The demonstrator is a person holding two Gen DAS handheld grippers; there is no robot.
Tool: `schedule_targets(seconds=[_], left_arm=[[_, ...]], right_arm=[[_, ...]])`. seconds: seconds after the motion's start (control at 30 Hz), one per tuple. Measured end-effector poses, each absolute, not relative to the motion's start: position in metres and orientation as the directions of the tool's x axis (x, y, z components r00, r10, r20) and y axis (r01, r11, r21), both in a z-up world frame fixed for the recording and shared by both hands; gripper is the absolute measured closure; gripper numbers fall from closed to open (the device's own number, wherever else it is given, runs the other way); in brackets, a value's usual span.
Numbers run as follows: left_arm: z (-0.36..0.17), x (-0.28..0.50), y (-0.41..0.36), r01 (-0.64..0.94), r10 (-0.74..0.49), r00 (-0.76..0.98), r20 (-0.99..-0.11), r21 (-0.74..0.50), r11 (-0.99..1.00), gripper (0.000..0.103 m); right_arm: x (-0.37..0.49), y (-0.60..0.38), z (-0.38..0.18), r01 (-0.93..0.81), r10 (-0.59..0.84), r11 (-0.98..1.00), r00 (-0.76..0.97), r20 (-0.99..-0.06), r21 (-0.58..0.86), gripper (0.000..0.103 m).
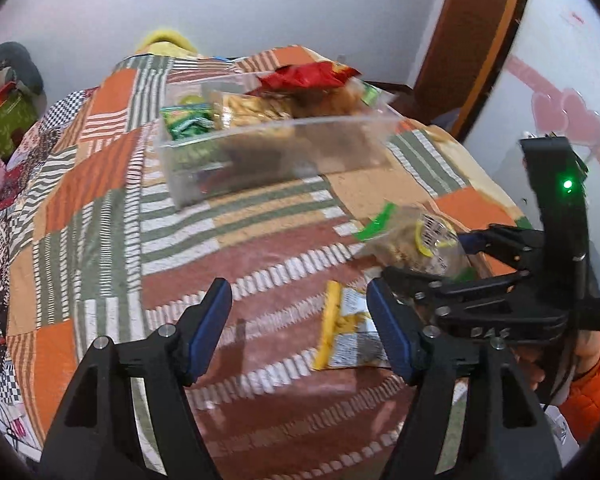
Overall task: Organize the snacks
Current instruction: 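Grasp the brown cake packet with the right gripper while the left grasps the white chip bag, then lower the cake packet and white chip bag into the clear box and release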
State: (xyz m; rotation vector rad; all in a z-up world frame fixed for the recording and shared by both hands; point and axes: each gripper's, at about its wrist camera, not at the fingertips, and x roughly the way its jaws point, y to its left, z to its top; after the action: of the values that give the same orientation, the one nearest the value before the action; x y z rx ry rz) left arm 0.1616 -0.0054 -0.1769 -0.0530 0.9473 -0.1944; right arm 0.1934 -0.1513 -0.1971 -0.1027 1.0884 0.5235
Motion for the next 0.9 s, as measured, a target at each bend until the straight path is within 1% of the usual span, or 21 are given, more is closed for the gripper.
schedule_targets(seconds=[0.1, 0.13, 0.17, 0.33, 0.43, 0.6, 0.67, 0.7, 0.73, 0.8, 0.9], left_arm=[[-0.180, 0.161, -0.015, 0.159, -0.209, 0.550, -0.808, -0.144, 0.977, 0.031], [-0.181, 0.161, -0.019, 0.168, -0.218, 0.542, -0.811, -0.150, 0.974, 0.031], [-0.183, 0.161, -0.022, 0.176, -0.225, 0.537, -0.813, -0.153, 0.973, 0.031], [-0.191, 0.162, -0.037, 0.205, -0.254, 0.508, -0.823, -0.171, 0.964, 0.024], [-0.202, 0.164, -0.048, 0.222, -0.269, 0.475, -0.837, -0.182, 0.958, 0.023], [-0.219, 0.167, -0.055, 0.227, -0.249, 0.456, -0.854, -0.159, 0.961, 0.024], [-0.224, 0.167, -0.054, 0.229, -0.240, 0.463, -0.853, -0.147, 0.962, 0.029], [-0.224, 0.167, -0.053, 0.227, -0.235, 0.472, -0.850, -0.141, 0.964, 0.035], [-0.224, 0.167, -0.052, 0.228, -0.235, 0.476, -0.847, -0.139, 0.964, 0.038], [-0.224, 0.168, -0.047, 0.223, -0.239, 0.486, -0.840, -0.145, 0.964, 0.043], [-0.223, 0.171, -0.040, 0.205, -0.225, 0.504, -0.834, -0.137, 0.969, 0.046]], right_arm=[[0.182, -0.155, -0.195, -0.460, 0.351, 0.875, 0.386, -0.853, 0.152, 0.044], [0.180, -0.157, -0.194, -0.459, 0.352, 0.876, 0.393, -0.850, 0.150, 0.050], [0.179, -0.162, -0.191, -0.453, 0.354, 0.878, 0.400, -0.845, 0.153, 0.052], [0.176, -0.188, -0.182, -0.417, 0.338, 0.898, 0.450, -0.827, 0.140, 0.054], [0.173, -0.198, -0.175, -0.399, 0.326, 0.908, 0.475, -0.817, 0.130, 0.054], [0.171, -0.204, -0.165, -0.393, 0.330, 0.910, 0.499, -0.801, 0.131, 0.054], [0.170, -0.204, -0.163, -0.394, 0.334, 0.909, 0.502, -0.798, 0.133, 0.054], [0.170, -0.203, -0.163, -0.396, 0.337, 0.908, 0.503, -0.796, 0.134, 0.054], [0.170, -0.202, -0.162, -0.399, 0.342, 0.907, 0.502, -0.794, 0.138, 0.054], [0.170, -0.199, -0.162, -0.404, 0.348, 0.904, 0.500, -0.793, 0.142, 0.053], [0.171, -0.194, -0.160, -0.412, 0.356, 0.900, 0.499, -0.790, 0.145, 0.054]])
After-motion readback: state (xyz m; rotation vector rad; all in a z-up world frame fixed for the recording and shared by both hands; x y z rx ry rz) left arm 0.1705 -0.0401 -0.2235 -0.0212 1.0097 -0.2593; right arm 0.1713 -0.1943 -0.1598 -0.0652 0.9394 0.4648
